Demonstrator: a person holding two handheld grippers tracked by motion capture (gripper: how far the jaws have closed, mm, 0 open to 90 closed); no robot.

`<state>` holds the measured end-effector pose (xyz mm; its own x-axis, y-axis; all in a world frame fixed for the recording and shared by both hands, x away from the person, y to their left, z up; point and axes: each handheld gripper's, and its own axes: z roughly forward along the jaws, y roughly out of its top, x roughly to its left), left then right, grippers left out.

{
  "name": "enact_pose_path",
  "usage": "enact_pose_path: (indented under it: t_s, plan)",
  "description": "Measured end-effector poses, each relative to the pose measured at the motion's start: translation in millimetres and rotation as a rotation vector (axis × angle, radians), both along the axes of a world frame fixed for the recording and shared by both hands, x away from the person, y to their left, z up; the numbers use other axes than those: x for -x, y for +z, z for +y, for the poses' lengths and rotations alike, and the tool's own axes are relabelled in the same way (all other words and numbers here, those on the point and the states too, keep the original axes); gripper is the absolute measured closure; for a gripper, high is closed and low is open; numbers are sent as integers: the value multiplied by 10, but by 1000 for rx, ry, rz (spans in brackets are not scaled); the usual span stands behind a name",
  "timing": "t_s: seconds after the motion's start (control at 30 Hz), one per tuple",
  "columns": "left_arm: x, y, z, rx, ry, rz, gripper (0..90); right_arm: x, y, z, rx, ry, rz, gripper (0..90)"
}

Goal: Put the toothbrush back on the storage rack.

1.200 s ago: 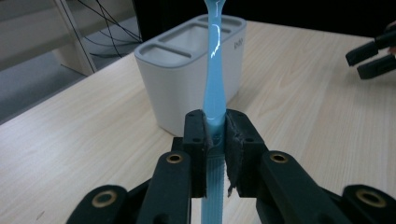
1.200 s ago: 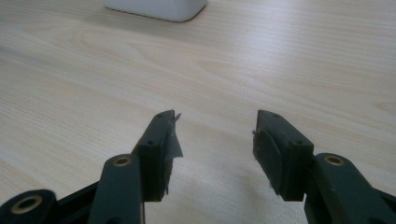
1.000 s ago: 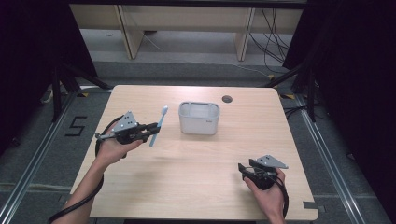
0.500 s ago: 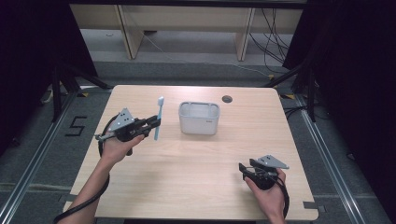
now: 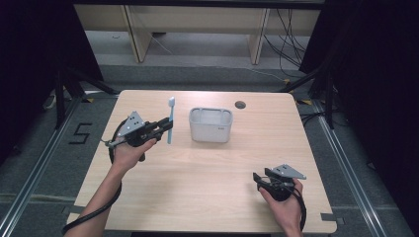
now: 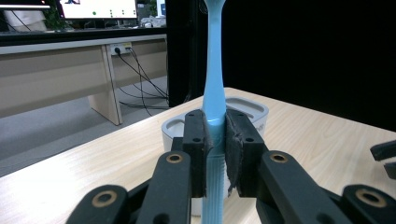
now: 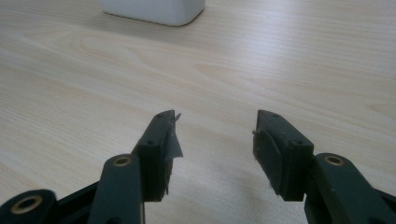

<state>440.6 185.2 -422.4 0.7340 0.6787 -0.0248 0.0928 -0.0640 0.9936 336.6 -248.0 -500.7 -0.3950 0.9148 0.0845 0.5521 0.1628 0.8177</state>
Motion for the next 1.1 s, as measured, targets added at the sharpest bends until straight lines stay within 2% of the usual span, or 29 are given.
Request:
enact_pose_path:
  t_s: [0.5, 0.53, 0.57, 0.67, 1.1]
  plan:
    - [-93, 87, -70, 33, 10, -16, 786, -3, 5, -1, 2, 0, -8, 491]
    - [-102, 92, -75, 35, 10, -17, 786, 6, 2, 21, -26, -9, 8, 491]
    - [-115, 102, -82, 37, 15, -14, 786, 0, 2, 9, -5, -4, -2, 492]
    - [-140, 113, -99, 44, 18, -17, 786, -4, 5, -1, 0, -1, -9, 491]
    - [-220, 184, -185, 70, 15, -28, 786, -1, 4, -2, 1, -1, -8, 491]
